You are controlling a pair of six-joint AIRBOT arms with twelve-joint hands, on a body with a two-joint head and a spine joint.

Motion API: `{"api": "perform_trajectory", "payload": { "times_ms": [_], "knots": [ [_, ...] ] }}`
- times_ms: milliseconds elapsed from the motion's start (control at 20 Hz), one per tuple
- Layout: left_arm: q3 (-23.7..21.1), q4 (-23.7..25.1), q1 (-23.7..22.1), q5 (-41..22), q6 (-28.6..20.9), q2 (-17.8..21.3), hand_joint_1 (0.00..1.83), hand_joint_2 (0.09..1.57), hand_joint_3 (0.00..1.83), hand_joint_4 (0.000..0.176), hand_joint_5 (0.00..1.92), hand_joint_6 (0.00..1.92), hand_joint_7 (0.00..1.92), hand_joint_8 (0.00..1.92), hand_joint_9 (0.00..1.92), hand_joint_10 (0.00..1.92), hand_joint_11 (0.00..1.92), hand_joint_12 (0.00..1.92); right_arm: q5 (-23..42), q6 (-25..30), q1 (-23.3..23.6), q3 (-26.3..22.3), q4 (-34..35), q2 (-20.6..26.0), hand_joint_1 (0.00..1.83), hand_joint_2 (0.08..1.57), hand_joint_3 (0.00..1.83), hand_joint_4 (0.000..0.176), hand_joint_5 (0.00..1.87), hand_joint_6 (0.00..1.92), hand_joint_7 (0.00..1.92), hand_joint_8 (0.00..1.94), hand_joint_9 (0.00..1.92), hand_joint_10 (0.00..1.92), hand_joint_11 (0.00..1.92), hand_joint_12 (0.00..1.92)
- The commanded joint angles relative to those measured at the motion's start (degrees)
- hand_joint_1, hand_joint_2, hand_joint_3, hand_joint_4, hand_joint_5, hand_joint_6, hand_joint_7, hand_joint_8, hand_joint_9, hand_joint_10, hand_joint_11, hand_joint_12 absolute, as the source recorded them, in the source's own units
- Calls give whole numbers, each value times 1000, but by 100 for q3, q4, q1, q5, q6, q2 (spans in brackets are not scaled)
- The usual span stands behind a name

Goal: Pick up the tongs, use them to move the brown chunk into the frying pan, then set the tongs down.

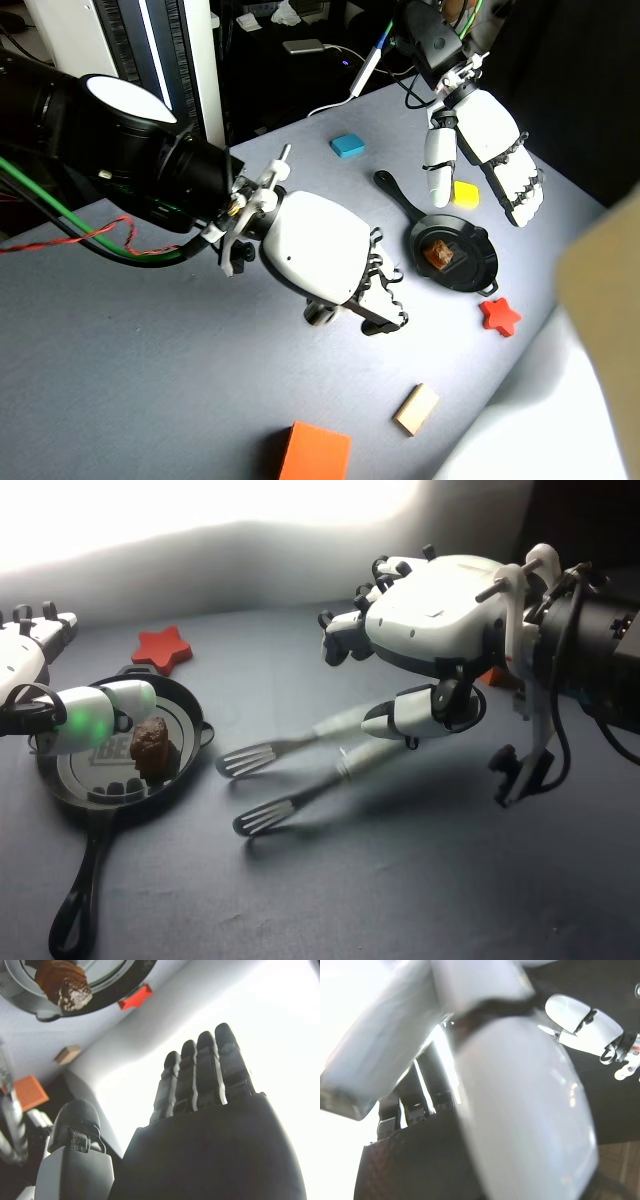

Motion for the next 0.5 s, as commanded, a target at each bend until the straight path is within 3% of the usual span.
{"api": "perform_trajectory", "payload": {
  "times_ms": [0, 250, 450],
  "knots": [
    [3, 327, -70, -436, -28, 32, 0, 1197, 0, 0, 62, 2, 73, 1, 74, 1, 0, 208, -211, 0, 3, -37, -152, 39, 636, 1172, 1, 0, 224, 483, 519, 0, 225, 585, 0, 1370],
    [-11, 370, -56, -380, -50, 32, 0, 1201, 1, 0, 81, 6, 85, 6, 77, 5, 0, 234, -220, 39, -72, -67, -151, 100, 572, 1093, 0, 0, 169, 293, 370, 0, 194, 377, 0, 1193],
    [-26, 489, -84, -267, -50, 33, 0, 1205, 2, 0, 75, 2, 87, 3, 78, 3, 0, 246, -242, 52, -112, -499, -147, 543, 468, 1091, 0, 0, 204, 180, 356, 4, 246, 270, 0, 1177]
  ]
}}
